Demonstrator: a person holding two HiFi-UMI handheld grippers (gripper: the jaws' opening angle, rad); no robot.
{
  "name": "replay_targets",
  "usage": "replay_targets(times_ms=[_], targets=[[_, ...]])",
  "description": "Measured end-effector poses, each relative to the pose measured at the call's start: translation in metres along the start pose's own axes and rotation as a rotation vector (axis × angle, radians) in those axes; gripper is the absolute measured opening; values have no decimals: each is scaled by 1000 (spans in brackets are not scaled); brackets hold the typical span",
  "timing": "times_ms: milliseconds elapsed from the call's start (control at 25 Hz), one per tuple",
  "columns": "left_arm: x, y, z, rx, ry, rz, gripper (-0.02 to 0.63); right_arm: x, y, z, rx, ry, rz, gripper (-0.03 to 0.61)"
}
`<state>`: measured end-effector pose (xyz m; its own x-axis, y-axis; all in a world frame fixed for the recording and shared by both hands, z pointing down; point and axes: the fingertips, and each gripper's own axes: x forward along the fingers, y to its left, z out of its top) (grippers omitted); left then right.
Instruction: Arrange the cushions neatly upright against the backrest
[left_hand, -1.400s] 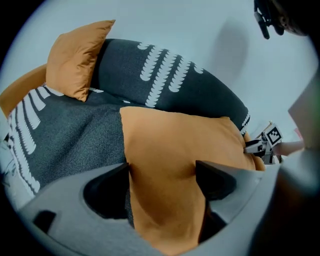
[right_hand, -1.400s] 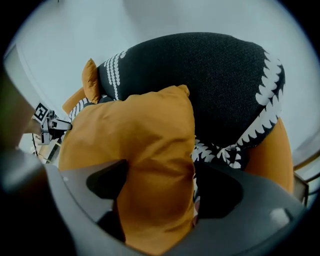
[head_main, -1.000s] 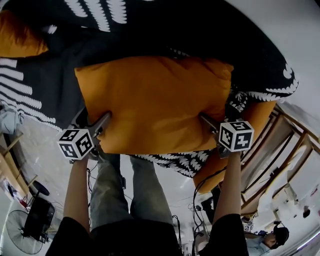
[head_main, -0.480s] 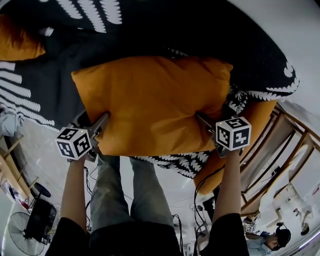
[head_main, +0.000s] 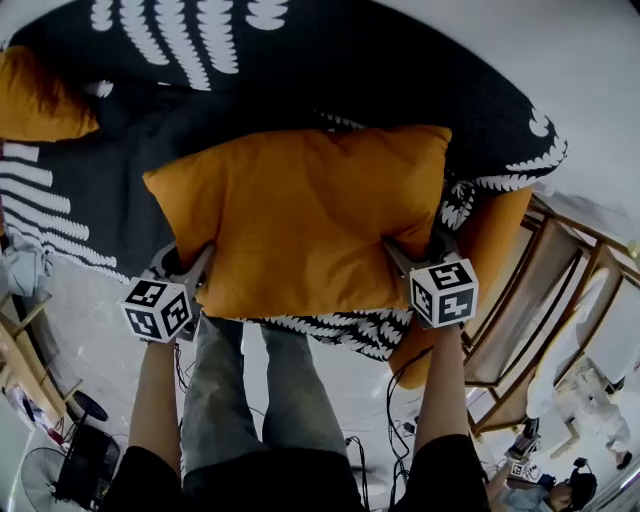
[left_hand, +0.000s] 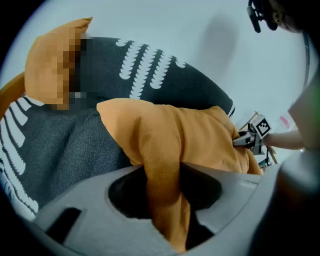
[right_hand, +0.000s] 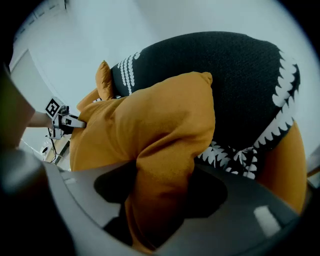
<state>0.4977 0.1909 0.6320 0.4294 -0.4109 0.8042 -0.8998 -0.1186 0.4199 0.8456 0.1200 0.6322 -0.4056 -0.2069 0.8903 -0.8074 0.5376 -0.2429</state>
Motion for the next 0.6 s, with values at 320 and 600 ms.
replay_targets(times_ms=[320, 600], targets=[[-43, -11, 45, 147, -78, 4, 150, -50, 33, 8, 64, -109, -80, 293], [-79, -18, 124, 306, -165, -9, 152, -90, 47, 51, 118, -235, -162, 295]])
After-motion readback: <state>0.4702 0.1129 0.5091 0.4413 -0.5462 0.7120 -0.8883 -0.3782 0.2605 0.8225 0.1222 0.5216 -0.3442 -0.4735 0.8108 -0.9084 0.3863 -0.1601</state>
